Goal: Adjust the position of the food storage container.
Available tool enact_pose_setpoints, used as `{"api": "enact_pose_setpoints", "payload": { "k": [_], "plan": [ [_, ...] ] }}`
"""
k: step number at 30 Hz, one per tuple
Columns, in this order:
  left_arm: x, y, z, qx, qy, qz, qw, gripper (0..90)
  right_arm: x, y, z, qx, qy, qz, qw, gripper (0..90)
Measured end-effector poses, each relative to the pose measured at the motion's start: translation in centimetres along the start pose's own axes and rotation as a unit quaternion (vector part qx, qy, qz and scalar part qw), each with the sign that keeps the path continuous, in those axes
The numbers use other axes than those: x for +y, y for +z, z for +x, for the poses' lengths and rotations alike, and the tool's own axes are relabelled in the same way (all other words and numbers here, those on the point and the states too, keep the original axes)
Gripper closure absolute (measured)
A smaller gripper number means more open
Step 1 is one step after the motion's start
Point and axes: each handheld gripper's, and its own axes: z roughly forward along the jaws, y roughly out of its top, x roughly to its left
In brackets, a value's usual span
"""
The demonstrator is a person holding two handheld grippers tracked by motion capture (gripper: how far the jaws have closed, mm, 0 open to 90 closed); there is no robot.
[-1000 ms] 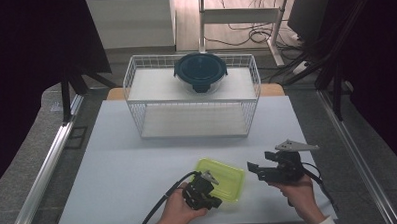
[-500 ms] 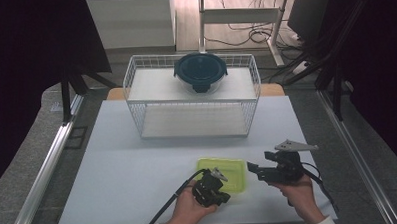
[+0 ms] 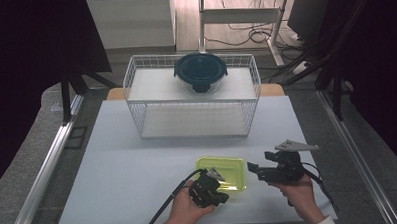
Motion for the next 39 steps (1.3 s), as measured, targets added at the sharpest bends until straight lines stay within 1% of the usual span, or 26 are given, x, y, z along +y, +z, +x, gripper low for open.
{"api": "enact_pose_setpoints", "payload": {
  "k": [3, 5, 7, 8, 10, 11, 12, 13, 15, 16, 17, 18, 19, 20, 21, 22, 23, 24, 28, 31, 33, 35, 36, 37, 38, 39],
  "plan": [
    [-1.1, -1.5, 0.3, 0.001, 0.002, -0.008, 1.0000, 89.6, 0.0, -0.1, 0.0, -0.001, -0.001, 0.003, 1.0000, 19.5],
    [-1.9, -2.8, 0.7, 0.006, -0.005, -0.018, 0.9998, 89.6, -0.1, -0.2, 0.0, -0.004, -0.003, 0.005, 1.0000, 19.6],
    [-2.6, -4.1, 1.2, 0.014, -0.010, -0.027, 0.9995, 89.6, -0.1, -0.2, 0.0, -0.008, -0.005, 0.010, 0.9999, 20.1],
    [-3.1, -5.2, 1.7, 0.021, -0.017, -0.037, 0.9990, 89.5, -0.1, -0.2, 0.0, -0.009, -0.005, 0.013, 0.9999, 20.3],
    [-3.9, -6.8, 2.4, 0.035, -0.029, -0.055, 0.9975, 87.2, -0.3, -0.2, 0.0, -0.011, -0.009, 0.021, 0.9997, 20.7],
    [-4.3, -7.6, 2.7, 0.045, -0.031, -0.063, 0.9965, 84.8, -0.4, -0.2, 0.0, -0.012, -0.010, 0.025, 0.9995, 20.9],
    [-4.6, -8.3, 3.1, 0.057, -0.036, -0.075, 0.9949, 80.1, -0.5, -0.1, 0.0, -0.014, -0.013, 0.030, 0.9994, 21.3],
    [-4.9, -9.0, 3.4, 0.074, -0.043, -0.082, 0.9930, 73.6, -0.6, -0.1, 0.0, -0.016, -0.014, 0.033, 0.9992, 21.5],
    [-5.4, -10.0, 4.3, 0.102, -0.061, -0.095, 0.9883, 57.0, -0.7, 0.0, 0.0, -0.018, -0.018, 0.040, 0.9989, 22.5],
    [-5.6, -10.4, 4.7, 0.112, -0.071, -0.099, 0.9863, 50.1, -0.8, 0.1, 0.0, -0.020, -0.020, 0.042, 0.9987, 23.3],
    [-5.8, -10.8, 5.3, 0.122, -0.085, -0.103, 0.9836, 44.5, -0.8, 0.1, 0.0, -0.021, -0.021, 0.045, 0.9986, 23.8],
    [-6.0, -11.0, 5.9, 0.123, -0.097, -0.099, 0.9827, 37.4, -0.9, 0.2, 0.0, -0.022, -0.023, 0.047, 0.9984, 24.1],
    [-6.2, -11.1, 6.2, 0.122, -0.104, -0.100, 0.9819, 31.6, -0.9, 0.3, 0.0, -0.021, -0.023, 0.050, 0.9982, 24.2],
    [-6.4, -11.2, 6.8, 0.122, -0.117, -0.103, 0.9801, 29.6, -0.9, 0.3, 0.0, -0.021, -0.023, 0.053, 0.9981, 24.2],
    [-6.5, -11.3, 7.1, 0.118, -0.124, -0.102, 0.9798, 27.6, -1.0, 0.4, 0.0, -0.021, -0.024, 0.056, 0.9979, 24.2],
    [-6.6, -11.3, 7.3, 0.114, -0.130, -0.101, 0.9797, 26.4, -1.1, 0.5, 0.0, -0.019, -0.020, 0.057, 0.9980, 24.2],
    [-6.7, -11.3, 7.7, 0.109, -0.139, -0.104, 0.9788, 25.6, -1.2, 0.5, 0.0, -0.016, -0.015, 0.059, 0.9980, 24.2],
    [-6.8, -11.3, 7.8, 0.109, -0.142, -0.104, 0.9784, 25.1, -1.3, 0.7, -0.2, -0.011, -0.008, 0.061, 0.9981, 24.2],
    [-6.8, -11.4, 7.9, 0.107, -0.144, -0.107, 0.9780, 23.3, -1.7, 0.9, -0.6, -0.003, 0.008, 0.064, 0.9979, 24.2],
    [-6.8, -11.5, 8.1, 0.101, -0.148, -0.108, 0.9778, 22.7, -1.7, 0.9, -0.6, 0.000, 0.008, 0.062, 0.9980, 24.1],
    [-6.7, -11.6, 8.4, 0.095, -0.153, -0.112, 0.9773, 22.5, -1.8, 0.9, -0.6, 0.001, 0.006, 0.062, 0.9980, 24.1],
    [-6.7, -11.6, 8.5, 0.088, -0.156, -0.113, 0.9773, 22.5, -2.0, 0.8, -0.5, 0.001, 0.005, 0.063, 0.9980, 24.0],
    [-6.6, -11.6, 8.5, 0.092, -0.154, -0.112, 0.9773, 22.5, -2.0, 0.7, -0.5, 0.003, 0.006, 0.062, 0.9980, 24.0],
    [-6.6, -11.6, 8.3, 0.105, -0.146, -0.109, 0.9777, 22.5, -2.0, 0.6, -0.5, 0.006, 0.009, 0.060, 0.9981, 24.0],
    [-6.5, -11.6, 8.1, 0.111, -0.140, -0.107, 0.9782, 22.5, -2.1, 0.6, -0.5, 0.007, 0.011, 0.060, 0.9981, 24.0],
    [-6.4, -11.7, 8.0, 0.106, -0.138, -0.108, 0.9788, 22.4, -2.1, 0.5, -0.5, 0.008, 0.013, 0.058, 0.9982, 24.0]
  ]
}}
